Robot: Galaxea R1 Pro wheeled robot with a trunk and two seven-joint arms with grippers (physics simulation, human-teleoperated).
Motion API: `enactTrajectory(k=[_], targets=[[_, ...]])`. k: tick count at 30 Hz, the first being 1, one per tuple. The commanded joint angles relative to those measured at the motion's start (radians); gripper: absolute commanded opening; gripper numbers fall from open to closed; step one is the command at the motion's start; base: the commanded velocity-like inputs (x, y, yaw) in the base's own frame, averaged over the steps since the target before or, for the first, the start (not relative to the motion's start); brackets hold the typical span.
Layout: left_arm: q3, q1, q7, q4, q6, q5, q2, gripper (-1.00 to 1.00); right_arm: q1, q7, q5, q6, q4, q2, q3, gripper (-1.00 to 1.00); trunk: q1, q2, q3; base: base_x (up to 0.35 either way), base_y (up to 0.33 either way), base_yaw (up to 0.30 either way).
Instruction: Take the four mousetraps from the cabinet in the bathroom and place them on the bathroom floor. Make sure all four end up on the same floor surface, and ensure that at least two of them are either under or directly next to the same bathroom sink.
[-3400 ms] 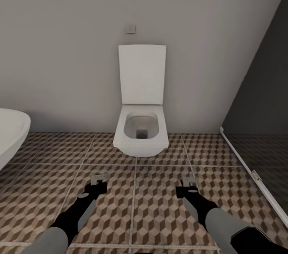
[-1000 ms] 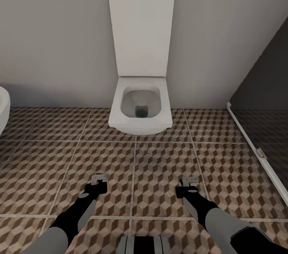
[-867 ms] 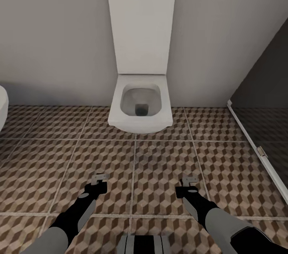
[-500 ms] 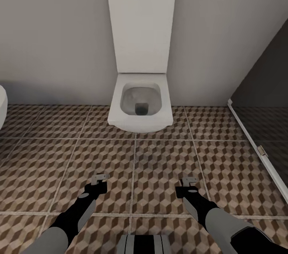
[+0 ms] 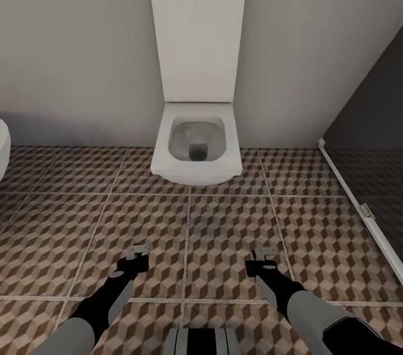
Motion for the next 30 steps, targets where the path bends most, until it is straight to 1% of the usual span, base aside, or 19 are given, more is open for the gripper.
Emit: enactTrajectory(k=[1,8,11,14,17,30], targets=[[-0.008,0.0,0.009,0.0,0.003,0.006,0.002,-1.0,0.0,-0.005,-0.009,0.005,-0.002,0.0,0.008,-1.0,0.0,0.0,-0.001,0.0,0.0,0.0],[-0.007,0.0,0.009,0.003,-0.023,0.01,0.001,-1.0,0.0,-0.005,-0.008,-0.009,-0.002,0.0,0.009,-1.0,0.0,0.0,-0.001,0.0,0.0,0.0],[-0.008,0.0,0.008,0.028,-0.017,0.015,0.001,-1.0,0.0,-0.005,-0.009,-0.019,-0.002,0.0,0.008,-1.0,0.0,0.0,-0.001,0.0,0.0,0.0],[-0.009,0.0,0.003,0.071,-0.01,0.012,0.003,-1.0,0.0,-0.005,-0.009,-0.022,-0.002,0.002,0.008,-1.0,0.0,0.0,-0.001,0.0,0.0,0.0],[-0.009,0.0,0.002,0.089,-0.013,0.01,0.004,-1.0,0.0,-0.005,-0.009,-0.023,-0.002,0.002,0.008,-1.0,0.0,0.0,-0.001,0.0,0.0,0.0],[-0.01,0.0,0.001,0.099,-0.024,0.012,0.013,-1.0,0.0,-0.005,-0.009,-0.033,-0.002,0.001,0.008,-1.0,0.0,0.0,-0.001,0.0,0.0,0.0]])
